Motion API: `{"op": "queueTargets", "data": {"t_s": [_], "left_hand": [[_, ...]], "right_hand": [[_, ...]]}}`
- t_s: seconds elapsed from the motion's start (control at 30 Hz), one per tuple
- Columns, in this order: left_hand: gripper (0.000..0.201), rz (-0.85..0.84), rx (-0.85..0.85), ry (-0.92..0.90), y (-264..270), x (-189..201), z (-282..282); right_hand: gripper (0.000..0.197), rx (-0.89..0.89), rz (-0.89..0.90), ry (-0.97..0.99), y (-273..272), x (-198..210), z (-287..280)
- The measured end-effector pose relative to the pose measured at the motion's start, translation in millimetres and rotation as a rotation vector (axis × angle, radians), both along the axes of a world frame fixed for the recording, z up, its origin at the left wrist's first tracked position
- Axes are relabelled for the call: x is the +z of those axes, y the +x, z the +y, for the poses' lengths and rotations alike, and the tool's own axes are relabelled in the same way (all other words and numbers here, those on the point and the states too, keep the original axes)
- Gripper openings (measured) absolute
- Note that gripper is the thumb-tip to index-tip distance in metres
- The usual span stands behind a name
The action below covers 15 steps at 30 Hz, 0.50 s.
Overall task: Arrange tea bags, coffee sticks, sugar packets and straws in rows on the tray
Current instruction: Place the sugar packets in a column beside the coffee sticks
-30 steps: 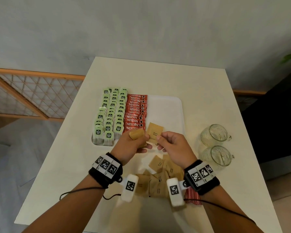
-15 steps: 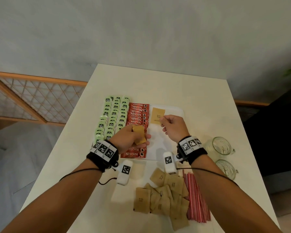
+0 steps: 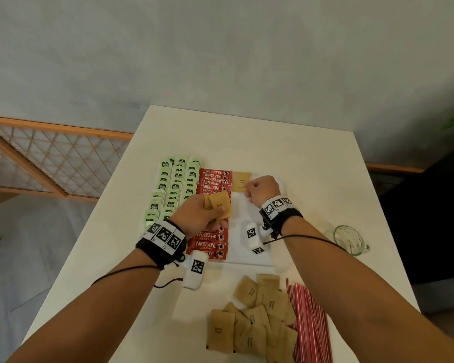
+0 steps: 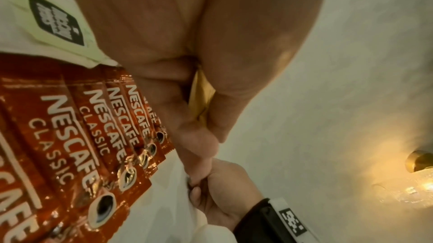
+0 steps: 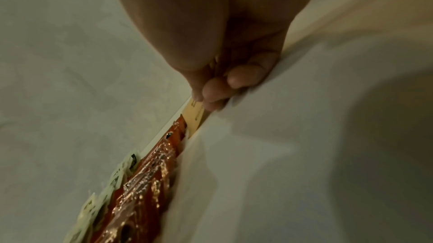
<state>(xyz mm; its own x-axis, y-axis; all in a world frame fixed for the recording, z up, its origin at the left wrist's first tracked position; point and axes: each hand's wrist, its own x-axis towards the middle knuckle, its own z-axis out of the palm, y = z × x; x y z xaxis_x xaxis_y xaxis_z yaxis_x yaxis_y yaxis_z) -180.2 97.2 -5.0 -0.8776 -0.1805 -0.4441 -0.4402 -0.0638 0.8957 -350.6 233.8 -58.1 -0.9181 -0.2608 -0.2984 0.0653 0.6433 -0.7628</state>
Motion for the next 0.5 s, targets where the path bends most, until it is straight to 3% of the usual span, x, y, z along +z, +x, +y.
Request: {"op": "queueTargets", "data": {"t_s": [0.23, 0.5], "left_hand": [[0.02, -0.013, 0.074, -0.038, -2.2, -5.9, -2.1], [0.014, -0.004, 0.026, -0.027, -2.5, -7.8, -5.4]], "right_hand": [[0.031, -0.051, -0.017, -0.027, -3.9, -2.7, -4.7], [0.023, -0.049, 0.005, -0.023, -4.8, -1.8, -9.4]]}}
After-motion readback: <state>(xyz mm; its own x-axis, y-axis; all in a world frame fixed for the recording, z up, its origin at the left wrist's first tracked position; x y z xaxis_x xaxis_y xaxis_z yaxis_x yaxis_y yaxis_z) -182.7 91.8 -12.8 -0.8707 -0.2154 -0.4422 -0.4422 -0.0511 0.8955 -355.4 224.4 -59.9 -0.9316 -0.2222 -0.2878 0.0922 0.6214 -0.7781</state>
